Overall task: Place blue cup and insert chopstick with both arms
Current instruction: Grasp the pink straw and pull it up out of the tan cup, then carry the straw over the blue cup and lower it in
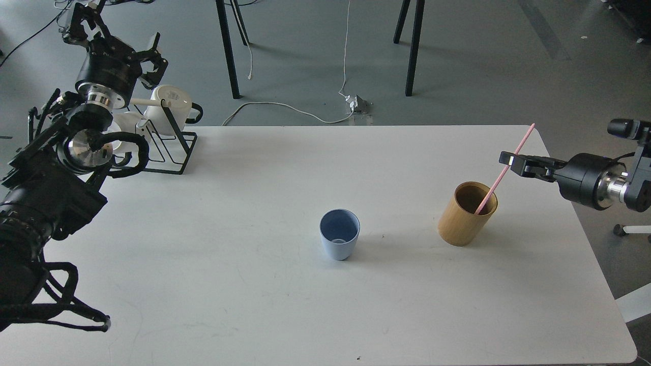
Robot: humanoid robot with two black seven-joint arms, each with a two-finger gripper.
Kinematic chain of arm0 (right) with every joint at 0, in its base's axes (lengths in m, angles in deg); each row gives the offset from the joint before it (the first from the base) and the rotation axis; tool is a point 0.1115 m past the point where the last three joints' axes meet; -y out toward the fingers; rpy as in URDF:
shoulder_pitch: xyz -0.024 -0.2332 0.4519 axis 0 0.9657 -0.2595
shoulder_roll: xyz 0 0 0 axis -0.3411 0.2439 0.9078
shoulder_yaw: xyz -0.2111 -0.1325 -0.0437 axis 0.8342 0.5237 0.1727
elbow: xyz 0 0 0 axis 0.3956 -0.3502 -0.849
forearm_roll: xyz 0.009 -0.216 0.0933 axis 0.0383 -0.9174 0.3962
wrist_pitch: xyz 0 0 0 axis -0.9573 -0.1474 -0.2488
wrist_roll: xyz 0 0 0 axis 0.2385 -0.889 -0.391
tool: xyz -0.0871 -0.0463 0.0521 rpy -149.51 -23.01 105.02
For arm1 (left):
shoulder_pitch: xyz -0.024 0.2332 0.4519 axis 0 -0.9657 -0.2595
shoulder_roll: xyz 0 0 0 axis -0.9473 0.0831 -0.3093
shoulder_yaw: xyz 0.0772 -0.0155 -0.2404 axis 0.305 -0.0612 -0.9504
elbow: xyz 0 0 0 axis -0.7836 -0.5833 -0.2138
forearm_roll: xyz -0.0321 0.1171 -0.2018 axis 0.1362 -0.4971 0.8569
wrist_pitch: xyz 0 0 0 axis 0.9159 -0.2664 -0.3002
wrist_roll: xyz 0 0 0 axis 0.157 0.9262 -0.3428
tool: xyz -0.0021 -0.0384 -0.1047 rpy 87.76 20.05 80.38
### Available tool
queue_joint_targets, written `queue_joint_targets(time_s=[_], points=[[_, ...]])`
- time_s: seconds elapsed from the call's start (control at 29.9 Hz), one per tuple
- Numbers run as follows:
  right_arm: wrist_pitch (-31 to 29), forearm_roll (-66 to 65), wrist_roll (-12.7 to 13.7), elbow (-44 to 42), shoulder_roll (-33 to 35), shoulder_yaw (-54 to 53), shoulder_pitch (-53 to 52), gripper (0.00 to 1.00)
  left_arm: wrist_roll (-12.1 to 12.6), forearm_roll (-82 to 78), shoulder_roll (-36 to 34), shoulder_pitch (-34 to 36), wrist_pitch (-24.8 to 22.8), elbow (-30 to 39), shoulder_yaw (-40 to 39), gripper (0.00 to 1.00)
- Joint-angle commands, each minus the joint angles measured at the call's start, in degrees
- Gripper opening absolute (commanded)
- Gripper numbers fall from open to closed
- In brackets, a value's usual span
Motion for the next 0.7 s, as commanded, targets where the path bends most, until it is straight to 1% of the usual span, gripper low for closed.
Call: queue_joint_targets(time_s=[0.0, 0.07, 0.17, 0.33, 0.5, 0.67], points=[[-0.2, 0.3, 0.0, 3.2, 4.8, -1.4, -4.3, 0.02, 0.1, 0.0, 0.0, 0.2, 0.0, 0.0, 0.1, 0.99], [-0.4, 0.4, 0.0, 3.8, 6.3, -1.4, -8.0, 0.02, 0.1, 0.0, 0.0, 0.4, 0.0, 0.0, 0.1, 0.99], [-0.4, 0.5, -0.1, 3.9, 6.4, -1.4, -12.4, 0.02, 0.1, 0.0, -0.2, 0.5, 0.0, 0.0, 0.1, 0.99], [-0.4, 0.9, -0.2, 3.9, 3.9, -0.9, -16.6, 0.02, 0.1, 0.0, -0.1, 0.9, 0.0, 0.1, 0.1, 0.99], [-0.4, 3.4, -0.3, 3.7, -6.2, 0.0, -17.1, 0.02, 0.1, 0.0, 0.0, 0.9, 0.0, 0.1, 0.1, 0.99], [-0.2, 2.9, -0.5, 3.0, -15.3, 6.8, -17.6, 0.01, 0.1, 0.0, 0.0, 0.9, 0.0, 0.1, 0.1, 0.99]])
